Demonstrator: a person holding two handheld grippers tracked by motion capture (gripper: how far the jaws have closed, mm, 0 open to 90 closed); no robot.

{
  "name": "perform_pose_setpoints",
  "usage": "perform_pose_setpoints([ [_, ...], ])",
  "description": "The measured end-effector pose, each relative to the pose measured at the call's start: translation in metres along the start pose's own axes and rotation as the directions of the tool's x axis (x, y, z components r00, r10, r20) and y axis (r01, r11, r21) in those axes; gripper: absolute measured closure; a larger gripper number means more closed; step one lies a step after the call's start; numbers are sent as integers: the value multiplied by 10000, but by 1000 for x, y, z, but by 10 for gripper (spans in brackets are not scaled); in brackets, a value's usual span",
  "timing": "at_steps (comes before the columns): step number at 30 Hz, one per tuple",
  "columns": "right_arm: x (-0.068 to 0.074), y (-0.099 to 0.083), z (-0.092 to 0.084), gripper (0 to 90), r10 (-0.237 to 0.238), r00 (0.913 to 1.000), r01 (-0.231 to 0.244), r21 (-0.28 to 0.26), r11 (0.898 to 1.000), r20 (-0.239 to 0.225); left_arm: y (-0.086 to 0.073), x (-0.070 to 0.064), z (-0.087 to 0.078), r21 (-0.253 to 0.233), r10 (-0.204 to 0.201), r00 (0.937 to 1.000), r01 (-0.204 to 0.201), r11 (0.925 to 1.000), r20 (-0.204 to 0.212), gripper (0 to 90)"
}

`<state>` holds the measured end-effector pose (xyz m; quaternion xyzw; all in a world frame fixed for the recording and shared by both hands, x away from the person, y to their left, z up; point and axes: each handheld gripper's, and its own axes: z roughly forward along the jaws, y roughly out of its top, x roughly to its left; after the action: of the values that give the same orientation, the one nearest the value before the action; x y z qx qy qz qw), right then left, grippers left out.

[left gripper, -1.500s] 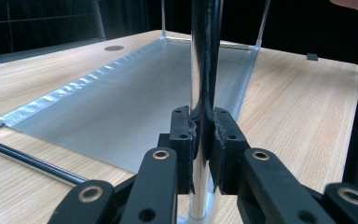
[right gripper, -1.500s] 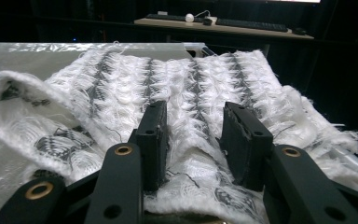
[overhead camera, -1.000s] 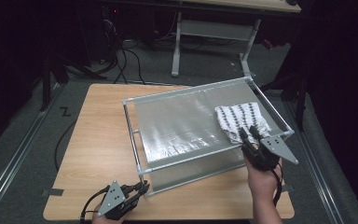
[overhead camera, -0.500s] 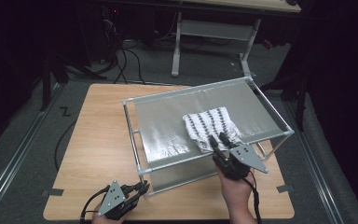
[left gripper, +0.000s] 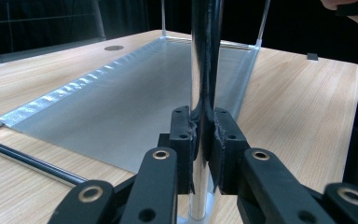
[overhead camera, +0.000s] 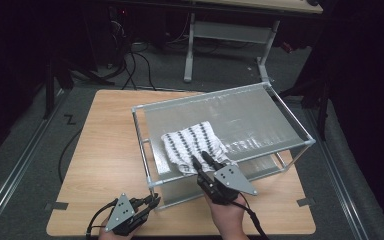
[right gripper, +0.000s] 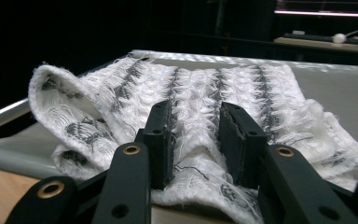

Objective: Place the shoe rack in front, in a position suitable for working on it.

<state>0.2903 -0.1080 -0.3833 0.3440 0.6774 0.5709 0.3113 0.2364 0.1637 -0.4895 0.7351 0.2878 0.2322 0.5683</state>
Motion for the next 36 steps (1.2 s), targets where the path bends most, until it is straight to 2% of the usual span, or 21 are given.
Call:
perform_pose_setpoints([
  [7,25,3,7,648,-88,9973,90,18,10000,-732,0,0,0,-14,-24,10000,24,10000,17,805],
  [10,31,3,9,647,-27,9960,31,47,10000,-894,0,0,0,-18,-24,10000,24,10000,24,805],
  [11,40,4,11,645,-93,9934,100,57,9999,-1140,0,0,0,-15,-31,10000,31,10000,28,805],
  [14,49,6,13,645,-298,9908,305,38,9995,-1323,0,0,0,-8,-33,10000,33,10000,22,805],
  [18,59,8,13,640,-644,9886,662,90,9978,-1364,0,0,0,20,-11,10000,11,10000,28,805],
  [29,56,7,13,633,-635,9903,643,25,9979,-1238,0,0,0,-2,-43,10000,44,10000,28,806],
  [36,41,4,9,631,-538,9943,541,9,9985,-921,0,0,0,-17,-57,10000,57,10000,28,806],
])
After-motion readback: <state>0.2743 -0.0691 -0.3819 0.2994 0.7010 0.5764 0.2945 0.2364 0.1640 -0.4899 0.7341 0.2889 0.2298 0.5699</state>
